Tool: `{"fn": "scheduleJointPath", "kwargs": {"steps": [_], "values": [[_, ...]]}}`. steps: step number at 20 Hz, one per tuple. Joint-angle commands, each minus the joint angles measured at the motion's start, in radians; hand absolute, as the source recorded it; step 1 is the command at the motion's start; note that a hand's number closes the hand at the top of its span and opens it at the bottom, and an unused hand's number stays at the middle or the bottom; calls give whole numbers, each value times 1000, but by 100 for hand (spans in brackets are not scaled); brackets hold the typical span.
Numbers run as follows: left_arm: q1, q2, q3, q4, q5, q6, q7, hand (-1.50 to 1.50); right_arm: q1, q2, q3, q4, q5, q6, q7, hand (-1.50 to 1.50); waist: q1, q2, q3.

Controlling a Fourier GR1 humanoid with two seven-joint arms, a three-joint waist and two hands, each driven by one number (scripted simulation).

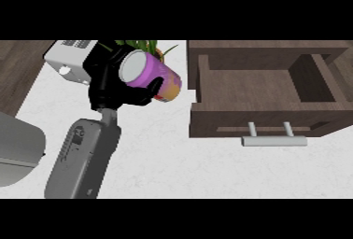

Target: Pick up the can, place it into the drawer and close the drawer

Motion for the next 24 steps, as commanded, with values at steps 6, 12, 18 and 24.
{"fn": "scheduleJointPath", "kwargs": {"steps": [6,12,18,24], "values": [[-164,-5,-50,-60,-51,127,179,150,-19,-10,-16,0,-39,1,38,-150,-3,1,0],[-336,-5,-92,100,-11,215,164,150,-26,6,-33,49,-28,56,0,-150,-11,3,0],[-517,-5,-123,278,43,305,117,150,-90,-46,-47,28,-44,1,62,-150,-18,6,0],[-632,-5,-174,465,143,352,15,150,-110,-11,2,14,8,-6,64,-150,-32,10,0]]}}
